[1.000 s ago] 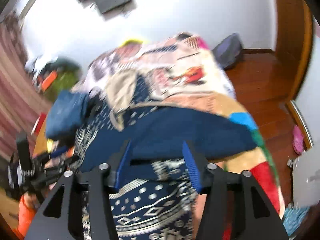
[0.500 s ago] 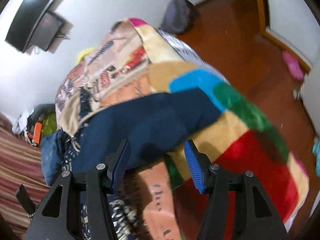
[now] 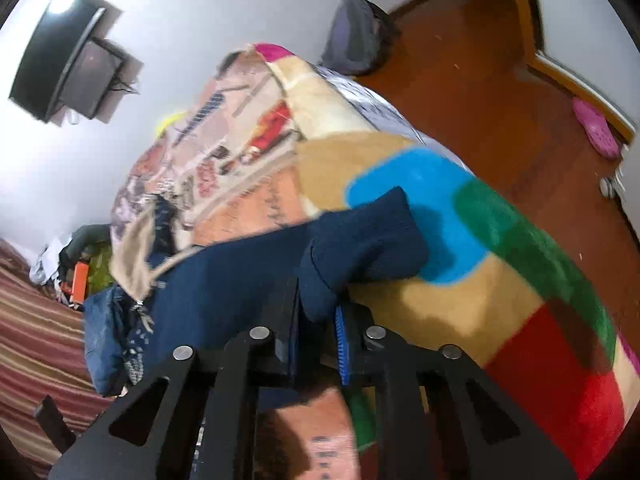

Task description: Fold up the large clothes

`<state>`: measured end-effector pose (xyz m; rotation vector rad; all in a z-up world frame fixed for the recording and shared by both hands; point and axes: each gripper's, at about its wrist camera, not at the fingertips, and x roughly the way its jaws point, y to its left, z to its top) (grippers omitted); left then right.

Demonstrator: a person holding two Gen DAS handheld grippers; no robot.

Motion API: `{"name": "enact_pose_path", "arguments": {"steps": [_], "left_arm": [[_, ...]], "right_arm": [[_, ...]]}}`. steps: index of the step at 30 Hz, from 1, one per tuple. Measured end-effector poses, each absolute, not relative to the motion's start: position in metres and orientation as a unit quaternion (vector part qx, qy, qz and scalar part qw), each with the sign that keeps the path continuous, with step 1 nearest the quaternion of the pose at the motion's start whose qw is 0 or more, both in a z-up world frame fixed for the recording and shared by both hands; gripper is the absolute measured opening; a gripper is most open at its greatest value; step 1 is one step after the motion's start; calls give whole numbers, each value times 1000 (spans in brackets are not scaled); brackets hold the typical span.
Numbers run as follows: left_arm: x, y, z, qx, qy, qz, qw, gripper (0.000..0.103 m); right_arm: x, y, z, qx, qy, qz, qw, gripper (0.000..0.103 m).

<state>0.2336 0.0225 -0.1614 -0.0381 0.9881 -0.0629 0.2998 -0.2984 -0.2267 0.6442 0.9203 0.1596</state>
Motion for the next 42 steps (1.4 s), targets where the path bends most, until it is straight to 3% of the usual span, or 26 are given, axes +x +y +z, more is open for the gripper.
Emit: {"name": "enact_pose_path", "arguments": {"steps": [12,19,24,36,41,42], "left_arm": [[212,58,-141,-41,441,-14,896,62],[189,94,-133,-67,423,11,904,62],[168,129,-130,-94,412,38,905,62],[125,191,-151,-147,424,90,889,62],[123,192,-164,-155,440,90,880,62],[123,190,-165,-156,442,89,879,62]], "right_arm": [[276,-201,-94,173,335,199,905,10],[262,-111,-67,120,328,291,891,10],[262,-41,-93,85,372,339,860,10],[245,81,-216,-47,521,361,772,11],[246,87,-244,-84,565,339,748,16],[247,89,-248,-91,577,336,739,24]]}}
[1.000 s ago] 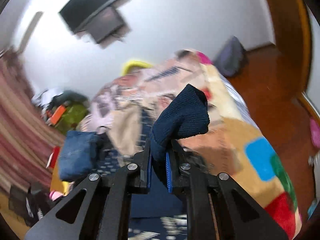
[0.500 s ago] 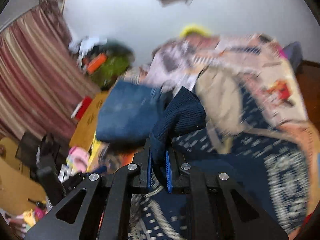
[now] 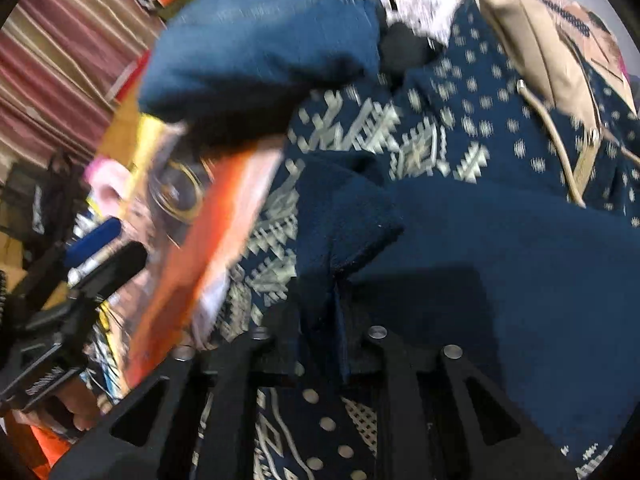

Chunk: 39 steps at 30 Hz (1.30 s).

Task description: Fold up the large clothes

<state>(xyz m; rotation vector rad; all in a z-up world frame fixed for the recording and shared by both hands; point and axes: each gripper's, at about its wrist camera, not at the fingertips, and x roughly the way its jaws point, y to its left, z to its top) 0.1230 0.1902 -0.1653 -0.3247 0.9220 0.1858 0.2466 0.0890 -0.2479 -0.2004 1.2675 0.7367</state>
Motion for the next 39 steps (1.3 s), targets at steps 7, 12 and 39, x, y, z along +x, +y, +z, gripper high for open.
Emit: {"name": "enact_pose_path", "arguments": {"steps": [7,12,39], "left_arm": [[129,174,-169,-152,454,73,875,62],[140,158,-173,-146,468,50,870,62],[176,118,-154,-171,437,39,882,4]], "right_arm": [[234,75,-224,-109,576,363,724,44],[232,45,-195,-104,533,360,759,44],[248,-211,-162,18,445,94,890,51]]}}
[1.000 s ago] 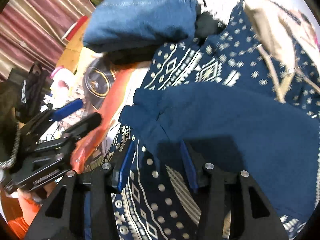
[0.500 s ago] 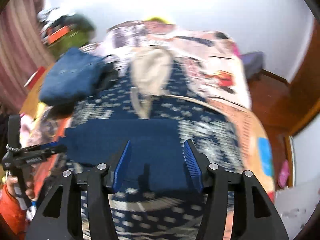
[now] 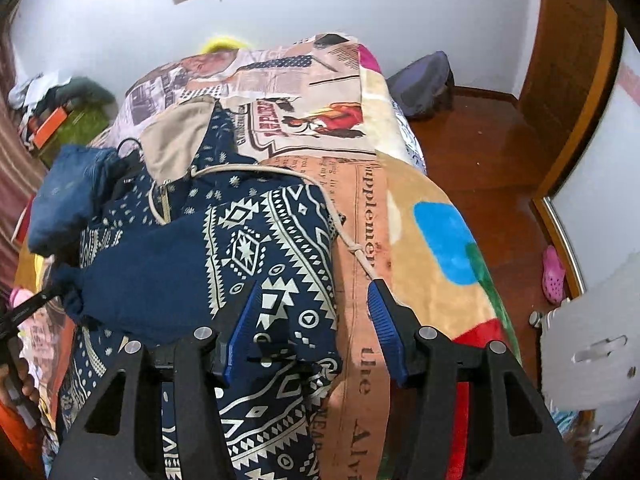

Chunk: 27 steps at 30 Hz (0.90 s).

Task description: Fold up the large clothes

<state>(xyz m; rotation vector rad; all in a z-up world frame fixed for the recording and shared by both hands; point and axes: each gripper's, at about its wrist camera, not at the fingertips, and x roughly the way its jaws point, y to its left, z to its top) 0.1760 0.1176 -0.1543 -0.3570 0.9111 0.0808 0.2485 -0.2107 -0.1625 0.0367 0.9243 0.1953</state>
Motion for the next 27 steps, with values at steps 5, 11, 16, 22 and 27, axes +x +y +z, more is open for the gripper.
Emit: {"name": "enact_pose_path", "arguments": {"steps": [5,11,16,22,27], "left_arm": [[175,127,-124,-151,394,61,905,4],[182,148,-150,-147,425,88,889,3],[183,156,-202,-126,495,111,852,2],[178,154,-211,-94,517,116,843,5],[187,145,-170,-68,478,95,871,35]], "right_arm": [[250,-207,-173,19,452,97,887,51],[249,-195,-195,10,475,103,874,51],[246,-199,-196,23,478,102,872,54],[250,-201,-186,20,478,109,872,54],[258,-195,-164,10,453,121,883,54]]}}
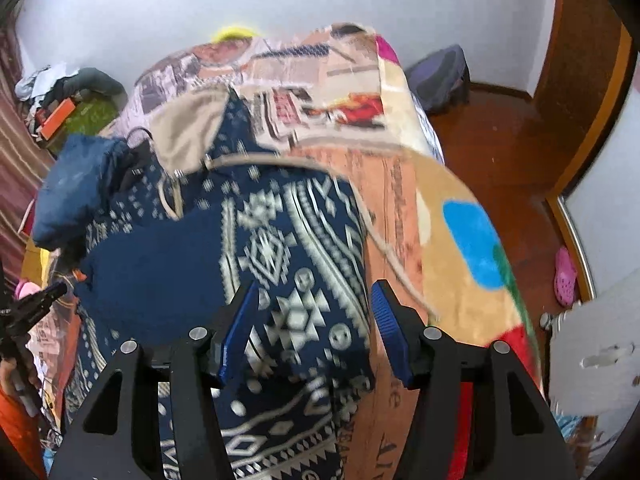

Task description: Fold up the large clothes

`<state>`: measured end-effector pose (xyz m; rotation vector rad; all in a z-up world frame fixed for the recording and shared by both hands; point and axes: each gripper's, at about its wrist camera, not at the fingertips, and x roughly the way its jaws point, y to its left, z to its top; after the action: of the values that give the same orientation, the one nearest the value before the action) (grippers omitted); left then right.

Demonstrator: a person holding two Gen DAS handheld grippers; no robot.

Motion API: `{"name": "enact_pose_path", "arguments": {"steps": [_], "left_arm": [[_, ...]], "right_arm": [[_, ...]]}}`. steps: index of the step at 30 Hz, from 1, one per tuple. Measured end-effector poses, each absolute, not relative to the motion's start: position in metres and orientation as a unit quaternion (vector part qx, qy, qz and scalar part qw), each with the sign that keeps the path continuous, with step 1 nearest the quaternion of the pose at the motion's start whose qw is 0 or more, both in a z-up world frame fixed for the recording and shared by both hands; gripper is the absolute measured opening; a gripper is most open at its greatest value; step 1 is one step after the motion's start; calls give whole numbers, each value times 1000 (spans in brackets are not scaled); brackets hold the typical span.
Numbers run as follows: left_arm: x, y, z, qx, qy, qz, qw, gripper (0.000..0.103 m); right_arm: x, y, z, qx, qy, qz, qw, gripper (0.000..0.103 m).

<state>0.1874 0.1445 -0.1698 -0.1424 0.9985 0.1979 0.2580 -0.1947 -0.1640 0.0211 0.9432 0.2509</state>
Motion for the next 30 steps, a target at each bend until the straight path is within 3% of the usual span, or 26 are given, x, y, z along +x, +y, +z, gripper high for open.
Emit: {"name": "enact_pose_path", "arguments": {"steps": [1,3,11,15,22,30], "left_arm": [[191,143,-160,-61,466,90,878,46],[201,137,-137,-44,438,82,894,56],[268,122,-83,-31,386,35,921,61],[320,122,-80,-38,391,29,919,63],[409,134,-116,-90,454,23,886,63],[479,138,-173,-156,518,5,841,63]], "right_arm": [[261,-192,-158,10,446,124,886,54],[267,-188,-146,9,432,131,892,54],[301,-157,-100,-9,371,161,914,55],[327,-138,-91,-10,358,180,916,57],[390,-101,-105,-12,378,194,905,57],[471,-60,-159,-7,456,194,869,57]]}}
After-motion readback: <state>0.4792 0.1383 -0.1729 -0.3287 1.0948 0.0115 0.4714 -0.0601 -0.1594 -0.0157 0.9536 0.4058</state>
